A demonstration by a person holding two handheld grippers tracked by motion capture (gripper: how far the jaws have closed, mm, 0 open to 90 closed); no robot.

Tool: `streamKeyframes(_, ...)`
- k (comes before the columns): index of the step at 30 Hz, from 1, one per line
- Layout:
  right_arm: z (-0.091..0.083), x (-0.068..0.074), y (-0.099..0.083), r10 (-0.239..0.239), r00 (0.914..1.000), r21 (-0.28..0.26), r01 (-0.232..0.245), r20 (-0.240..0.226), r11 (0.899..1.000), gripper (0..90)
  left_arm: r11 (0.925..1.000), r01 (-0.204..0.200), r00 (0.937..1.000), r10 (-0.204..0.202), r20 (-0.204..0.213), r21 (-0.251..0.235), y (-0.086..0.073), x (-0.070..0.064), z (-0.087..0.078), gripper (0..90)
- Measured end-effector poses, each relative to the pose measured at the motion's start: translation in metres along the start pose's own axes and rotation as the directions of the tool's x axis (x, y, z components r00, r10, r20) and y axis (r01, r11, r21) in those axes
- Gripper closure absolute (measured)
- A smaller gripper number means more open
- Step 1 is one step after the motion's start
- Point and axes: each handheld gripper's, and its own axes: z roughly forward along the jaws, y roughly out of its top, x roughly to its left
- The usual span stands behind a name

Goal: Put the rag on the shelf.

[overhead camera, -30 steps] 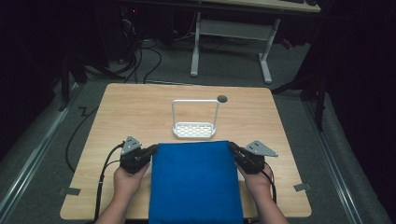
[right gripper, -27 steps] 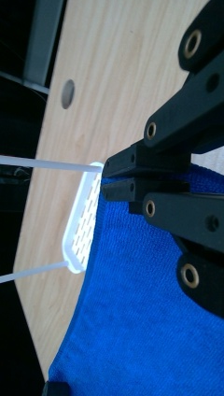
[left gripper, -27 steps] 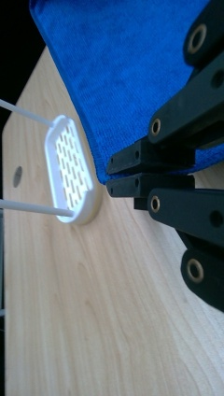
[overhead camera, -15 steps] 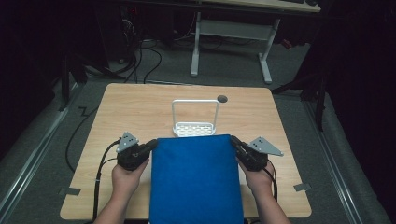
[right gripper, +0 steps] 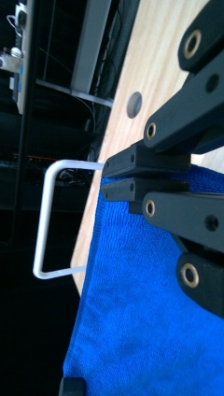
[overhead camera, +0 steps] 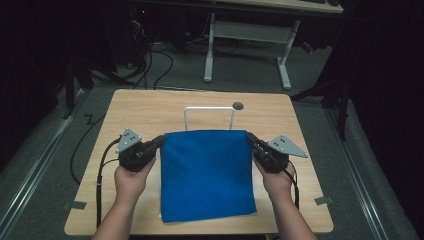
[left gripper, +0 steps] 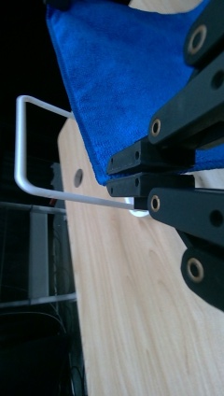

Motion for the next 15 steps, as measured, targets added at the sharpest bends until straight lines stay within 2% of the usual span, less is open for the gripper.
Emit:
streamKeyframes(4,0.000,-0.001,0.008,0.001,1.0000,-0.019,-0.001,0.002,1.000,88.2,0.9998,0.000,1.0000,0.000,-0.002,-0.022,0.011,0.001,0.000,87.9)
streamKeyframes(10,-0.001,-0.004,0.024,0.001,1.0000,-0.045,-0.001,0.006,0.999,88.2,0.9984,-0.022,0.9997,0.022,-0.010,-0.052,0.030,0.000,-0.004,87.9)
streamKeyframes(15,-0.002,-0.006,0.042,-0.008,0.9999,-0.076,0.009,0.010,0.997,88.2,0.9963,-0.028,0.9996,0.028,-0.006,-0.081,0.042,0.001,-0.006,87.9)
